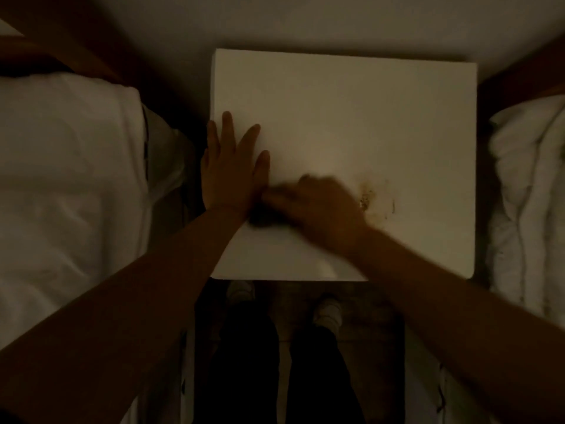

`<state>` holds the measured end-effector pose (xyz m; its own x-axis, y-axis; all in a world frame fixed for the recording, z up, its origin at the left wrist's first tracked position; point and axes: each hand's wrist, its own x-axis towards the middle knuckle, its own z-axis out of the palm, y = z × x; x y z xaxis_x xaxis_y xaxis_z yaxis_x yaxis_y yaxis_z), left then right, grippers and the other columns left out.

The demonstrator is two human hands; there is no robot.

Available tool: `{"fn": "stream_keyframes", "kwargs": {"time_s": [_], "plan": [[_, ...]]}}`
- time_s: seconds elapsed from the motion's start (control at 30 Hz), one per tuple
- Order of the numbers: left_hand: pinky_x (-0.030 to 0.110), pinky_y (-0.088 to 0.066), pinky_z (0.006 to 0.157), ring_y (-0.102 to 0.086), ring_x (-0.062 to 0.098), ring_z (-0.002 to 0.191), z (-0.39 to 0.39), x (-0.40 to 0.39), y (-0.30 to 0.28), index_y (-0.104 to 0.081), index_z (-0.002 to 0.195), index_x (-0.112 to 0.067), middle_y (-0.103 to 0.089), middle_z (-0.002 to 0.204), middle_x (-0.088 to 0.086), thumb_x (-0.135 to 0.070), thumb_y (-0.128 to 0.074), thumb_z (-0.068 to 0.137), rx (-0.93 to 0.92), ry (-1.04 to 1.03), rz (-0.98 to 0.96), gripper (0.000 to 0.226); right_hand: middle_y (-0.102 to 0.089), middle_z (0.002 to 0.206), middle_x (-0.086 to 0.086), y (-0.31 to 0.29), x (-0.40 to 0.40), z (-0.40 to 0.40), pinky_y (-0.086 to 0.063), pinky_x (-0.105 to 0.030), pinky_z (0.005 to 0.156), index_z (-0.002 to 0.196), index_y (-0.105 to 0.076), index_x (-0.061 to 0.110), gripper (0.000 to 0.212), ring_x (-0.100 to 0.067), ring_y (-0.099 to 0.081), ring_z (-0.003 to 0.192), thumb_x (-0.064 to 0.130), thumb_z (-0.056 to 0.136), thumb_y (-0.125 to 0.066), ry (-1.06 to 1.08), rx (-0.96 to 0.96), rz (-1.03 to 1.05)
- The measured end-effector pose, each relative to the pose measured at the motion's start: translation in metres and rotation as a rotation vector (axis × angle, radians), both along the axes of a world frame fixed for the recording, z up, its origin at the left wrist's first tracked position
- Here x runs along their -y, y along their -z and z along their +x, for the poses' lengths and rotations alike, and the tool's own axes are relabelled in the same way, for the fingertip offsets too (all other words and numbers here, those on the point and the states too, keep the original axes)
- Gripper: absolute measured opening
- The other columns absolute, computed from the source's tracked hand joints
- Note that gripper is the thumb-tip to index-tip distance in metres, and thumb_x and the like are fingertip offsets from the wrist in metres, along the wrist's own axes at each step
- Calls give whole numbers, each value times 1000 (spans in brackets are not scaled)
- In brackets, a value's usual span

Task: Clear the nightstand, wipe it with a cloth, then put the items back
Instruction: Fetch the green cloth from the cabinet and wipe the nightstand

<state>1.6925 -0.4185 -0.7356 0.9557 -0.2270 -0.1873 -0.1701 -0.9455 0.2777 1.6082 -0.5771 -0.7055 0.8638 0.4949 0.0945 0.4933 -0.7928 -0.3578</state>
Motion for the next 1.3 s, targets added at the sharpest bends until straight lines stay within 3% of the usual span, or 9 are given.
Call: {"fn": "stream_keyframes", "kwargs": {"time_s": [0.13,0.33,0.53,0.67,0.8,0.87,1.0,1.1,1.3], "plan": [[53,-18,112,1,35,146,-3,5,1,-23,146,-35,-3,161,7,-56,-24,94,16,-3,61,56,-66,103,6,-5,84,90,-50,-34,75,116,-56,37,44,-22,-62,90,67,88,-42,578,-27,-33],[54,-16,112,2,35,146,-5,9,-2,-22,146,-37,-2,161,6,-56,-21,94,6,-13,96,56,-64,87,-1,20,88,86,-44,-38,77,93,-60,21,36,-22,-59,79,50,94,-38,769,-10,-67],[56,-15,113,4,38,146,-3,4,-4,-20,148,-37,-1,161,5,-49,-35,97,-28,24,103,54,-70,92,-8,10,-19,-8,-48,-33,81,108,-67,12,23,-19,-59,84,24,89,-65,559,-62,374],[58,-16,114,2,38,146,-3,6,-6,-21,148,-35,-5,161,5,-49,-28,97,-12,23,81,53,-65,121,-6,-22,-42,-19,-43,-17,95,128,-58,14,47,-1,-54,106,20,84,-71,805,-333,876],[55,-10,116,0,31,147,-7,9,-7,-20,150,-28,-7,161,5,-51,-16,96,23,57,104,59,-66,112,-7,-51,46,29,-54,-36,89,121,-57,9,37,-17,-64,99,11,86,-68,1104,-187,1198],[55,-8,116,0,31,147,-6,8,-6,-17,151,-30,-6,161,4,-53,-16,96,27,74,119,59,-65,109,0,-56,106,44,-55,-38,86,118,-52,17,35,-13,-65,95,21,86,-65,1175,-112,1077],[57,-5,113,-2,31,147,-7,9,-4,-18,149,-35,-10,161,4,-55,-18,96,69,182,157,56,-50,120,6,-36,185,23,-32,7,75,136,-45,12,48,-3,-50,105,34,95,-55,1210,-230,571],[58,-6,112,-6,31,147,-7,9,-2,-18,148,-35,-13,160,4,-55,-17,96,85,225,186,55,-59,117,-1,-9,184,-1,-34,-5,78,126,-55,17,40,-15,-53,104,40,93,-53,1010,-289,262],[60,-11,112,-8,30,146,-7,9,-3,-23,146,-35,-15,160,4,-51,-21,96,81,201,168,53,-68,107,9,-5,73,-5,-43,-25,78,108,-66,35,26,-13,-62,99,47,87,-56,728,-260,334]]}}
